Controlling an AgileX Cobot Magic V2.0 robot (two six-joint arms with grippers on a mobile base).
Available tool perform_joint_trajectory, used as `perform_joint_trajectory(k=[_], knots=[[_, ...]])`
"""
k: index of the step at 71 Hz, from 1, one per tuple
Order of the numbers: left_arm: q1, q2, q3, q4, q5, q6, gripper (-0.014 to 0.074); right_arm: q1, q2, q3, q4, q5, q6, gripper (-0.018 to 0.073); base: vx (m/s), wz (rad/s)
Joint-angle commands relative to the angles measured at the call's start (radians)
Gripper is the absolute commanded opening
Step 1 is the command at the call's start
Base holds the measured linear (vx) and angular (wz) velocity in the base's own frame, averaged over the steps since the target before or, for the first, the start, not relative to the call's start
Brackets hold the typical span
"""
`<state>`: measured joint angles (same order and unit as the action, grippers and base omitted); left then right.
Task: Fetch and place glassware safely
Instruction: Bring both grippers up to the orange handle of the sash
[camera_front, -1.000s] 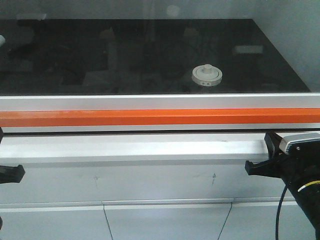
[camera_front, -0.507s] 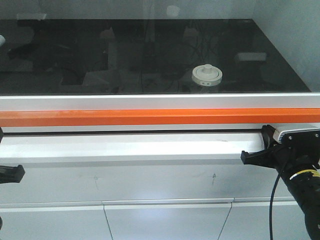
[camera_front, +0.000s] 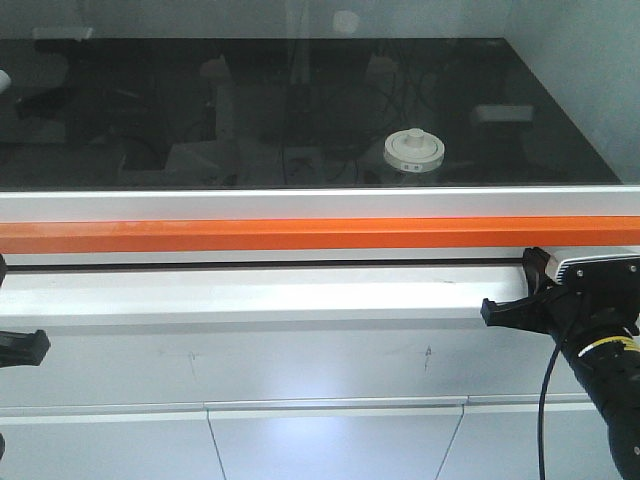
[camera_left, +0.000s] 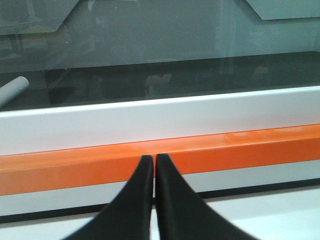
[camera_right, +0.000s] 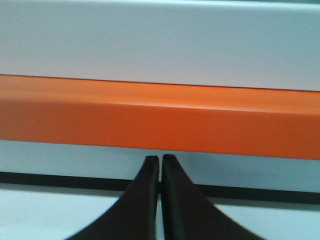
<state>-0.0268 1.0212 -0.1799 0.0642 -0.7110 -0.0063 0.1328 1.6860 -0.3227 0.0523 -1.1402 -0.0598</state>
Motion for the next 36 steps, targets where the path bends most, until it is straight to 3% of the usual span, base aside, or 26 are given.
perform_joint_trajectory(k=[1, 36], knots=[[0.000, -0.009, -0.024, -0.013, -0.085, -0.008, -0.0007, 0.001, -0.034, -0.019, -0.004, -0.203, -0.011, -0.0003, 0.00, 0.00], [0.000, -0.009, -0.024, -0.013, -0.085, -0.007, -0.0007, 0.001, -0.059, -0.022, -0.004, -0.203, -0.022, -0.0003, 0.00, 0.00]])
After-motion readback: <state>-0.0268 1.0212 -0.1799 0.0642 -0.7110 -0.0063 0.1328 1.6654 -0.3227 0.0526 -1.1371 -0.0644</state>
